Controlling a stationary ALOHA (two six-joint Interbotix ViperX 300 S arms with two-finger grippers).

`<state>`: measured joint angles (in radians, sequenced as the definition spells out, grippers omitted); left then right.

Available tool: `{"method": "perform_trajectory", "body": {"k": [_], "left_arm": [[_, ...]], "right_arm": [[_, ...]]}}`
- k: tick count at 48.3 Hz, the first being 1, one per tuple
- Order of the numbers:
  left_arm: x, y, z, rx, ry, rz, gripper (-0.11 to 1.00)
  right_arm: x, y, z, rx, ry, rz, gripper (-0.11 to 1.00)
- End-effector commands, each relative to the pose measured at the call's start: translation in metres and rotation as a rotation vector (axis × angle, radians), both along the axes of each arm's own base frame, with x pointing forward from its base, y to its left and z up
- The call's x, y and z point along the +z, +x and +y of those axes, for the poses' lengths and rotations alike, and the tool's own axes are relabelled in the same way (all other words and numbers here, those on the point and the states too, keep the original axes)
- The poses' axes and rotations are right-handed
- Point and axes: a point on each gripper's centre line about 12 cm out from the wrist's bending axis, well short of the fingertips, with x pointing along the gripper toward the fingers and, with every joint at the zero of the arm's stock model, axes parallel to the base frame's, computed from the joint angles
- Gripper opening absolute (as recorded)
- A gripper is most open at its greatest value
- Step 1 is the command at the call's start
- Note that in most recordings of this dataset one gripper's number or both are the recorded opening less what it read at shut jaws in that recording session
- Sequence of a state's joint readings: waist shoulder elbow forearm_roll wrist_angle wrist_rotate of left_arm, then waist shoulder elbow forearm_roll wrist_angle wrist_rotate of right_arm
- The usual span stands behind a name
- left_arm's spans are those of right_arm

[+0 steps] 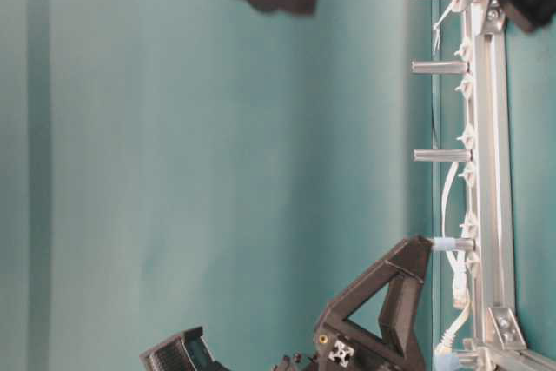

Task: Insert the wire through the string loop located on the right side.
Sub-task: 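Lift the USB cable and carry it right toward the zip-tie loop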

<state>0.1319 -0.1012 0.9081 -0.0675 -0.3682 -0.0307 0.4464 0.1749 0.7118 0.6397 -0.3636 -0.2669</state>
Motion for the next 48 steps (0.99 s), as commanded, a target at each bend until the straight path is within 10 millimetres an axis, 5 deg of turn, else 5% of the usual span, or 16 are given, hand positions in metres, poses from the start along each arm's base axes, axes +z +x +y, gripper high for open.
{"method": "perform_trajectory", "body": {"k": [1,48], "left_arm": [[0.016,0.006,-0.002,-0.007,0.005,-0.043,0.76],[0.021,0.011,-0.002,-0.011,0.003,-0.038,0.76]], "right_arm": [[0.018,-0.008,0.002,0.017,0.013,-0.038,0.14],[0.020,-0.134,-0.045,0.075,0.007,0.024,0.14]]}}
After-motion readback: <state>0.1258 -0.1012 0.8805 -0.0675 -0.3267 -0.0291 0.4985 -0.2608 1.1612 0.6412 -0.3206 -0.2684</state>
